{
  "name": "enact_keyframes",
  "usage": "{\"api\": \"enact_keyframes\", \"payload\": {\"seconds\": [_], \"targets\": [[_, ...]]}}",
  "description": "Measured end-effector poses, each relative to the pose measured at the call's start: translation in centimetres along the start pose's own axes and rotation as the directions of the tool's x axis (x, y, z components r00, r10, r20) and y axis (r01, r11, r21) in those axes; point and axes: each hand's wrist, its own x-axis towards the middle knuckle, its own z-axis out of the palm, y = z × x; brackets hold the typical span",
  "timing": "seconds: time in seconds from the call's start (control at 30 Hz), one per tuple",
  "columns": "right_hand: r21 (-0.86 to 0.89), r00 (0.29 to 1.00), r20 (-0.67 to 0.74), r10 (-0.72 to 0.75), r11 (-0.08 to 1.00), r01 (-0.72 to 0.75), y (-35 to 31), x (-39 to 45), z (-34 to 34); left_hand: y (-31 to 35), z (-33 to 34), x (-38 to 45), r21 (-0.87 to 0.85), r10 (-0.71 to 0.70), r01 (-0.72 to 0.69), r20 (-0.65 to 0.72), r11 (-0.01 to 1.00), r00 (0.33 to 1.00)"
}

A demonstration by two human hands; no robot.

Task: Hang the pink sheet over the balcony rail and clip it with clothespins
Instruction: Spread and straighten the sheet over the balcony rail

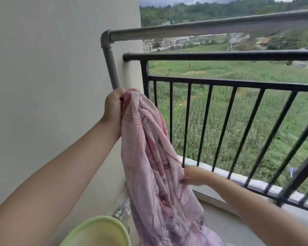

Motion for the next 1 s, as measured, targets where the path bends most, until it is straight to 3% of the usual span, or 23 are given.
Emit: {"api": "enact_keyframes", "payload": {"seconds": [0.07, 0.13, 0.17, 0.2, 0.23, 0.27, 0.3, 0.33, 0.4, 0.43, 0.47, 0.53, 0.63, 0.67, 0.73, 0.8, 0.83, 0.87, 0.93, 1.0], "targets": [[0.073, 0.994, -0.069, 0.085, 0.994, -0.08, 0.4, 1.8, 2.1, -0.4, -1.7, 0.3, 0.026, -0.067, 0.066, 0.066, 0.998, 0.996], [0.232, 0.967, -0.204, 0.152, 0.967, -0.103, 1.3, 2.7, 1.6, -1.0, -4.1, 0.7, 0.323, -0.27, 0.231, 0.08, 0.918, 0.959], [0.295, 0.941, -0.286, 0.179, 0.951, -0.091, 1.7, 2.8, 0.5, -1.5, -5.2, 0.9, 0.567, -0.403, 0.305, 0.051, 0.765, 0.914], [0.349, 0.915, -0.36, 0.185, 0.936, -0.052, 1.6, 2.4, -1.2, -2.1, -5.7, 0.9, 0.8, -0.528, 0.329, -0.019, 0.501, 0.849], [0.379, 0.898, -0.41, 0.163, 0.925, 0.005, 1.0, 1.7, -3.3, -2.9, -5.8, 1.0, 0.941, -0.629, 0.289, -0.118, 0.177, 0.768], [0.381, 0.886, -0.449, 0.119, 0.922, 0.069, 0.2, 0.8, -5.6, -3.7, -5.5, 1.1, 0.976, -0.666, 0.191, -0.213, -0.107, 0.715], [0.353, 0.865, -0.498, 0.063, 0.926, 0.136, -0.7, -0.1, -8.1, -4.7, -5.3, 1.7, 0.963, -0.665, 0.12, -0.256, -0.243, 0.702], [0.298, 0.833, -0.553, 0.006, 0.935, 0.191, -1.6, -1.0, -10.5, -5.7, -4.8, 2.0, 0.981, -0.657, 0.131, -0.191, -0.141, 0.729], [0.181, 0.764, -0.639, -0.084, 0.95, 0.255, -3.1, -2.6, -14.9, -7.0, -3.1, 2.3, 0.945, -0.605, 0.178, 0.026, 0.275, 0.796], [0.138, 0.746, -0.656, -0.116, 0.953, 0.27, -3.6, -3.2, -16.7, -7.5, -2.2, 2.7, 0.88, -0.488, 0.122, 0.135, 0.459, 0.862], [0.112, 0.739, -0.66, -0.139, 0.954, 0.28, -4.1, -3.7, -18.1, -7.8, -1.3, 3.1, 0.832, -0.327, 0.035, 0.178, 0.554, 0.928], [0.086, 0.707, -0.689, -0.16, 0.95, 0.299, -4.8, -4.9, -20.1, -7.5, 0.0, 4.4, 0.766, -0.025, -0.077, 0.121, 0.638, 0.992], [0.205, 0.603, -0.79, -0.11, 0.88, 0.429, -3.8, -6.0, -21.4, -5.3, 0.7, 5.9, 0.686, 0.226, -0.174, 0.014, 0.707, 0.974], [0.259, 0.608, -0.786, -0.113, 0.833, 0.489, -2.9, -6.1, -21.3, -4.1, 0.7, 6.2, 0.642, 0.278, -0.189, -0.039, 0.743, 0.96], [0.392, 0.744, -0.647, -0.168, 0.763, 0.514, -1.1, -5.4, -20.0, -2.1, 0.4, 6.7, 0.54, 0.322, -0.216, -0.108, 0.814, 0.941], [0.489, 0.914, -0.36, -0.19, 0.795, 0.358, -0.1, -4.0, -17.4, -0.7, 0.4, 7.1, 0.471, 0.355, -0.263, -0.118, 0.842, 0.927], [0.493, 0.955, -0.244, -0.169, 0.826, 0.272, 0.1, -2.9, -15.7, -0.1, 0.5, 7.3, 0.434, 0.367, -0.276, -0.141, 0.858, 0.919], [0.497, 0.975, -0.182, -0.125, 0.844, 0.201, 0.2, -1.7, -14.1, 0.5, 0.6, 7.5, 0.395, 0.371, -0.285, -0.162, 0.874, 0.914], [0.536, 0.977, -0.213, -0.028, 0.832, 0.141, 0.4, 0.8, -11.2, 1.8, 0.5, 7.8, 0.332, 0.377, -0.303, -0.187, 0.893, 0.907], [0.671, 0.973, -0.229, 0.03, 0.729, 0.136, 0.3, 2.2, -9.8, 3.1, 0.2, 7.8, 0.31, 0.389, -0.308, -0.248, 0.9, 0.887]]}}
